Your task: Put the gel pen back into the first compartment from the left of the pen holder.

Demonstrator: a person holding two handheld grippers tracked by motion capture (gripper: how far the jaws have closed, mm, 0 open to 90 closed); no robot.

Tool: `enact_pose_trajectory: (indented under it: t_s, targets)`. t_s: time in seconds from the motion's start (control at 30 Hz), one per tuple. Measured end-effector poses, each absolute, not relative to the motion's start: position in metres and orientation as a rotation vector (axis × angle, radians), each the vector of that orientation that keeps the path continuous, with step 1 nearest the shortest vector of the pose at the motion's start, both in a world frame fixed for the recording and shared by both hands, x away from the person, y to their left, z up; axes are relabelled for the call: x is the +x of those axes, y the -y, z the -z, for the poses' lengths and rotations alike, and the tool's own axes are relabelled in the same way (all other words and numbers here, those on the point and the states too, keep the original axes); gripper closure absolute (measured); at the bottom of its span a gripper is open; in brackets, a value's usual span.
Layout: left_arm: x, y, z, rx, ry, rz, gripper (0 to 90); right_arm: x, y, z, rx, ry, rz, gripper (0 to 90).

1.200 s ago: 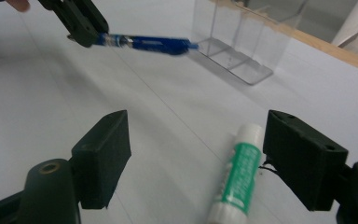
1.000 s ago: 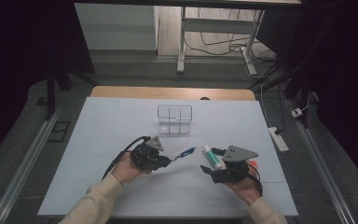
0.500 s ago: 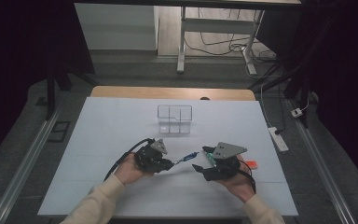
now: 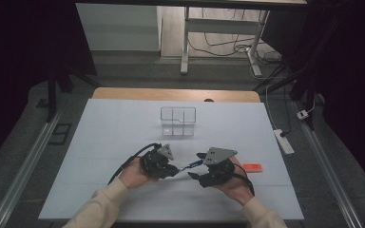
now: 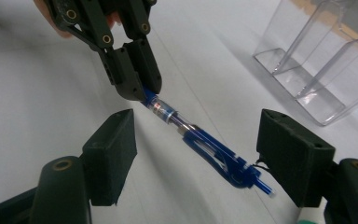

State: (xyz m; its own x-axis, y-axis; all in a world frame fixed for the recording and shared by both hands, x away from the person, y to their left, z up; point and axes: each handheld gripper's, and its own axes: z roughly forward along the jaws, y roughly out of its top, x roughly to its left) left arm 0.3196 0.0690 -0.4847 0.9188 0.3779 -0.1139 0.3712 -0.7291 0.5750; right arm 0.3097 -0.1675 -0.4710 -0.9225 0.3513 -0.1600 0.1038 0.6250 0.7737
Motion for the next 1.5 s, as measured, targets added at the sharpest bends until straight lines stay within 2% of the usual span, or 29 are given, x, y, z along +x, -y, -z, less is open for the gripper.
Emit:
enact_pose_trajectory:
  t_s: [0.23,0.6,0.7,0.77,1.17,1.3,1.5]
  targets:
    - [0.319,-0.066,0.485,2.463,-0.521,-0.005,79.5,0.309,0.154,0.478,0.307,-2.600,-1.130,30.9]
    - [0.319,-0.065,0.483,2.454,-0.506,0.029,79.5,0.306,0.141,0.485,0.196,-2.651,-0.990,43.2]
    - [0.318,-0.063,0.482,2.466,-0.491,0.040,79.5,0.305,0.137,0.487,0.160,-2.656,-0.941,50.1]
    - [0.317,-0.063,0.481,2.468,-0.484,0.054,79.4,0.303,0.135,0.488,0.142,-2.648,-0.905,57.7]
    - [0.321,-0.071,0.477,2.392,-0.477,0.102,77.4,0.298,0.131,0.492,-0.004,-2.693,-0.845,77.9]
    - [0.318,-0.076,0.471,2.348,-0.478,0.016,72.5,0.297,0.132,0.488,0.000,-2.680,-0.875,79.5]
    - [0.319,-0.090,0.465,2.228,-0.575,-0.088,48.0,0.304,0.140,0.485,0.098,-2.661,-0.956,79.5]
